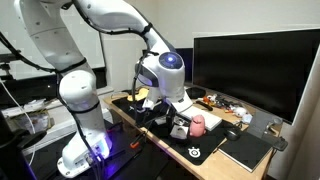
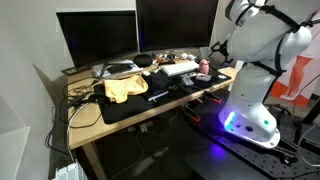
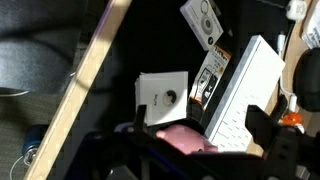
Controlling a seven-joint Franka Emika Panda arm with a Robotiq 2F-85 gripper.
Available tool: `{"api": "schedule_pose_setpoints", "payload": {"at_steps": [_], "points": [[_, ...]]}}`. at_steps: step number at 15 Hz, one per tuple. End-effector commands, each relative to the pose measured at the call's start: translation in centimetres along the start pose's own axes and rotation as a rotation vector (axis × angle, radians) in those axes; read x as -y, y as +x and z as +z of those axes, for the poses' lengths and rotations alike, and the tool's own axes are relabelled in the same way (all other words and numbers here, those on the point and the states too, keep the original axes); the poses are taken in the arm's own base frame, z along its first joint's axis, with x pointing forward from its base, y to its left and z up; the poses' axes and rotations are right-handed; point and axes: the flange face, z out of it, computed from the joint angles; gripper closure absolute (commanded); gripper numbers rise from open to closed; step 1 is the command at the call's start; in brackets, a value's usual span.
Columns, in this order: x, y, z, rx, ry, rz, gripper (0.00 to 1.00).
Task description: Pick up the object from the table and put it in the pink thing
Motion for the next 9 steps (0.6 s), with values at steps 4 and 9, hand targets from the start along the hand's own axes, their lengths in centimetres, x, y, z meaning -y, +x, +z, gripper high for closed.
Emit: {"api": "schedule_pose_setpoints", "payload": {"at_steps": [4, 9], "points": [[2.7, -1.8, -2.5, 0.053, 0.031, -0.227, 0.00], [5.4, -2.1, -3.3, 0.075, 0.026, -0.395, 0.00]]}}
